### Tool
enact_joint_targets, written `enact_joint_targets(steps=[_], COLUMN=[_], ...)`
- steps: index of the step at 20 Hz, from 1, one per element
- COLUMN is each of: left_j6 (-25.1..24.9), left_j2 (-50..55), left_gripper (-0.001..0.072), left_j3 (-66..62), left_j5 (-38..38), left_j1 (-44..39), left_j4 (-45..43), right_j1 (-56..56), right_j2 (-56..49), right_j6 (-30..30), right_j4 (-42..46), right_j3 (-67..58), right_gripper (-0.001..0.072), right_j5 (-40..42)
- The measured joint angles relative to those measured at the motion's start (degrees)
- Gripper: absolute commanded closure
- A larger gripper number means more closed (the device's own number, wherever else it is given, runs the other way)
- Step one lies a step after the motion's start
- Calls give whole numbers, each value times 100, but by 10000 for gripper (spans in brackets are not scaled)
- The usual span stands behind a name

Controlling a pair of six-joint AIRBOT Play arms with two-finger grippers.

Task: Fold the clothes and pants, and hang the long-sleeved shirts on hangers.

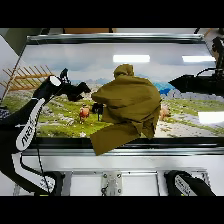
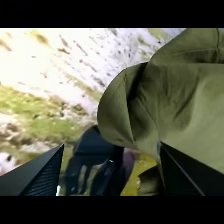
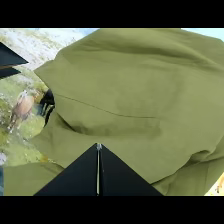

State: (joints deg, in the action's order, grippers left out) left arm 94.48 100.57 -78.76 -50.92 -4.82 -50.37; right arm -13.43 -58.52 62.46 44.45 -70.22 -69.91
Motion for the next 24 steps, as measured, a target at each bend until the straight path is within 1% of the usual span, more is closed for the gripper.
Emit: enact_joint_targets(steps=[3,5,6,7,8,9,11,13,16,18,20,22,24], left_j6=[-356,-463,-505,-516,-529,-546,-544,-546,-599,-763,-1145,-1742,-2404], left_j2=[420,664,776,883,973,1054,1158,1180,1067,758,131,-686,-1445], left_gripper=[73,74,174,447,662,696,696,697,696,696,696,696,696], left_j3=[-142,-315,-404,-498,-590,-691,-977,-1537,-3042,-4015,-4238,-3849,-3327], left_j5=[22,35,35,35,35,37,31,-37,-184,-164,103,389,424], left_j1=[-59,-164,-214,-264,-302,-326,-310,-197,31,114,79,-105,-457], left_j4=[765,1014,1086,1154,1198,1244,1296,1399,1504,1561,1582,1585,1567], right_j1=[0,0,0,0,0,0,0,0,0,0,0,0,0], right_j2=[-2,-2,-2,-2,-2,-2,-2,-2,-2,-2,-2,28,105], right_j6=[42,52,61,61,61,61,61,61,61,61,61,61,63], right_j4=[0,0,0,0,-2,-2,-2,-2,-2,-4,-26,-107,-221], right_j3=[48,63,68,70,74,74,74,74,74,74,74,74,74], right_gripper=[693,692,693,693,693,692,693,693,693,693,692,693,693], right_j5=[-17,-17,-17,-20,-17,-20,-20,-22,-20,-13,90,313,667])
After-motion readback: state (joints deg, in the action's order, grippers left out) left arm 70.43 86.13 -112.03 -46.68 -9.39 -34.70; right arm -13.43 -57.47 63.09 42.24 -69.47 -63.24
